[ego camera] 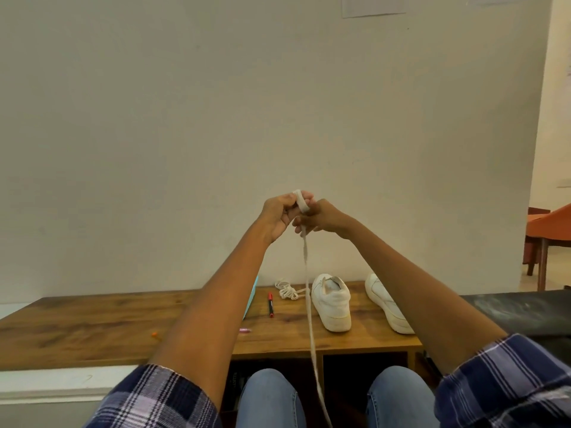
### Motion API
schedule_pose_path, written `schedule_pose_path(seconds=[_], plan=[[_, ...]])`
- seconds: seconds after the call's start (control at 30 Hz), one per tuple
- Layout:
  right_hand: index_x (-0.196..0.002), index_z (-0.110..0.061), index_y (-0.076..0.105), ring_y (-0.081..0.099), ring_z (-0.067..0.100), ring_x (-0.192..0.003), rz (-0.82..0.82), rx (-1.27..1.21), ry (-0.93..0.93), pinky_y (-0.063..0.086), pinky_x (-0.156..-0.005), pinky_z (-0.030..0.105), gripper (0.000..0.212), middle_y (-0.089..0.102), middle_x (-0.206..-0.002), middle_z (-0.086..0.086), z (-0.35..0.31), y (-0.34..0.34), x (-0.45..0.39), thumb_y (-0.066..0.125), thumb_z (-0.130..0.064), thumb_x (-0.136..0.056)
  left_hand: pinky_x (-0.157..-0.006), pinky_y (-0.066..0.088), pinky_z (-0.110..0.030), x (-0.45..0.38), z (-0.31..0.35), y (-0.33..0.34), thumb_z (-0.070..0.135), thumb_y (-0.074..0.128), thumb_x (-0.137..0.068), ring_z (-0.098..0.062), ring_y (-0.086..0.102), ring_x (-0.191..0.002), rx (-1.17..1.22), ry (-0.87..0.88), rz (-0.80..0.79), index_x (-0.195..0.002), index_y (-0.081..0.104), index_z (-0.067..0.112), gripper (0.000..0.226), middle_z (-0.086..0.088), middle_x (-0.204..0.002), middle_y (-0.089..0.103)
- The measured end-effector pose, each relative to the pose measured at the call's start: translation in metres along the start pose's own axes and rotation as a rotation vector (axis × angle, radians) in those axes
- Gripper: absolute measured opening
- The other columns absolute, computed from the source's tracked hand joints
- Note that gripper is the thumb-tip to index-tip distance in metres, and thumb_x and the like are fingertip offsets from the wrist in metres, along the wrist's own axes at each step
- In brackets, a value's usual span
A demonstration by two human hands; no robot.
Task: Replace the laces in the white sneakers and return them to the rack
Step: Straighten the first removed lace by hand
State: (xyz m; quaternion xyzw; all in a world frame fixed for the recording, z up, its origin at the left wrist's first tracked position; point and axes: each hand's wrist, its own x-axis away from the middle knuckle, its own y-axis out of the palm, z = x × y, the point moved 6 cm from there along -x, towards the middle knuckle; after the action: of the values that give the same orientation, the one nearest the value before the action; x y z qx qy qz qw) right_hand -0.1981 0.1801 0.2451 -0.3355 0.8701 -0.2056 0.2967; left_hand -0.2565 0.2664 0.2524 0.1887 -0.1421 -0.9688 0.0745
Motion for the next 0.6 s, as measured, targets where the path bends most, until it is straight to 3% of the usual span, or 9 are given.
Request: schedule_pose_path(seconds=[0.17, 0.3, 0.43, 0.53, 0.6], plan=[[-0.086, -0.012, 0.064, 0.067, 0.013, -0.072, -0.160, 0.074, 0.064, 0.048, -0.081, 0.028, 0.023, 0.065, -0.075, 0.000, -0.005, 0.008, 0.002, 0.047, -0.021, -0.099, -0.070, 0.058, -0.020, -0.007, 0.004, -0.019, -0.003, 0.037, -0.098, -0.014, 0.067, -0.072, -0.192, 0.131, 0.186, -0.107, 0.059, -0.017, 0.028, -0.014, -0.088, 0.065], [-0.082, -0.012, 0.061, 0.061, 0.013, -0.065, -0.099, 0.005, 0.079, 0.052, -0.073, 0.025, 0.028, 0.056, -0.068, 0.001, -0.011, 0.004, 0.001, 0.042, -0.018, -0.100, -0.078, 0.057, -0.024, -0.009, 0.015, -0.021, -0.004, 0.046, -0.094, -0.019, 0.066, -0.077, -0.521, 0.232, 0.201, -0.096, 0.066, -0.011, 0.021, -0.013, -0.091, 0.066], [-0.078, -0.011, 0.061, 0.055, 0.013, -0.058, -0.027, -0.074, 0.100, 0.054, -0.081, 0.035, 0.030, 0.052, -0.062, -0.001, -0.012, -0.004, 0.001, 0.043, -0.021, -0.100, -0.080, 0.055, -0.035, -0.014, 0.020, -0.025, -0.003, 0.053, -0.089, -0.020, 0.064, -0.080, -0.797, 0.302, 0.210, -0.075, 0.066, -0.012, 0.021, -0.012, -0.086, 0.066], [-0.076, -0.009, 0.062, 0.053, 0.013, -0.054, 0.018, -0.153, 0.109, 0.055, -0.080, 0.036, 0.028, 0.050, -0.059, -0.001, -0.017, -0.010, 0.003, 0.046, -0.018, -0.098, -0.070, 0.054, -0.028, -0.013, 0.020, -0.028, -0.002, 0.055, -0.089, -0.005, 0.065, -0.062, -0.907, 0.317, 0.216, -0.079, 0.065, -0.017, 0.020, -0.014, -0.079, 0.064], [-0.073, -0.009, 0.059, 0.048, 0.013, -0.049, 0.048, -0.234, 0.135, 0.056, -0.073, 0.035, 0.026, 0.045, -0.055, -0.002, -0.020, -0.013, 0.003, 0.049, -0.018, -0.096, -0.065, 0.055, -0.018, -0.010, 0.017, -0.027, -0.003, 0.054, -0.090, -0.005, 0.067, -0.063, -0.925, 0.309, 0.179, -0.084, 0.067, -0.015, 0.019, -0.016, -0.084, 0.068]])
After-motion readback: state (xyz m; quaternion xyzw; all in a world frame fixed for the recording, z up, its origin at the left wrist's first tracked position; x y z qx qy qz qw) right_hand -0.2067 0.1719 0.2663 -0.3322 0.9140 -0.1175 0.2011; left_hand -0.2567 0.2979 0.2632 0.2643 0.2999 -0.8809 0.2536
